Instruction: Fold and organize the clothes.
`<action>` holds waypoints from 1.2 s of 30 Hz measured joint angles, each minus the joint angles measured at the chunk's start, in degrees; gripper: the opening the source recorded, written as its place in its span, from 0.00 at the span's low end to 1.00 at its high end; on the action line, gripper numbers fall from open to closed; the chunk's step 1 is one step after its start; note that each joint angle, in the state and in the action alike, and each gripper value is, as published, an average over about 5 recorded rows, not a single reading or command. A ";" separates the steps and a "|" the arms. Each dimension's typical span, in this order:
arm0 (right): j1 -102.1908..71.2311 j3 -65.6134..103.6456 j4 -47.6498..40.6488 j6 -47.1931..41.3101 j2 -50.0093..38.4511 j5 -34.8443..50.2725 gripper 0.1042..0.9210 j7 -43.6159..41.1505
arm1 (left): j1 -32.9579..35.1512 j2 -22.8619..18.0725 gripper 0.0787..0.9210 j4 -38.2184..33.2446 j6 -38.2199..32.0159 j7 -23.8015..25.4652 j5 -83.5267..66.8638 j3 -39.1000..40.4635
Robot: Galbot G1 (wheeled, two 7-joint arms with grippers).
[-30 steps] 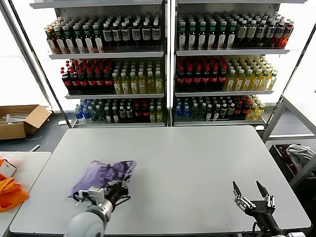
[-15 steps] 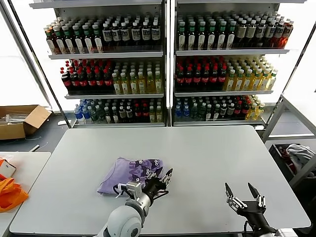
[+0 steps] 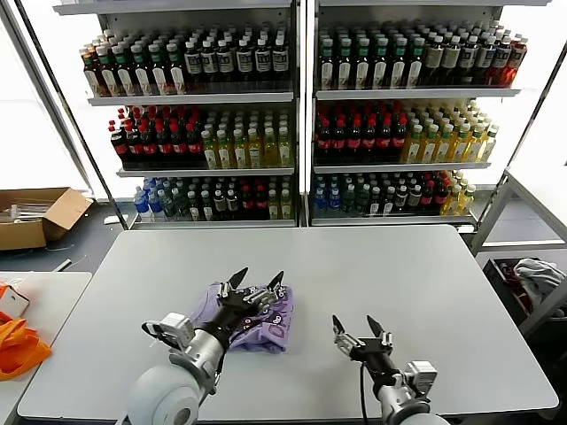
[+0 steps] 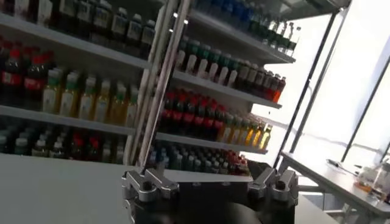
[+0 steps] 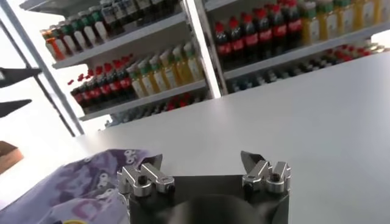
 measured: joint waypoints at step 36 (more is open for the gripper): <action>13.87 -11.83 -10.01 -7.66 -3.27 11.37 0.04 -0.10 | 11.69 -1.47 0.88 -8.41 -0.23 2.48 -1.27 -14.25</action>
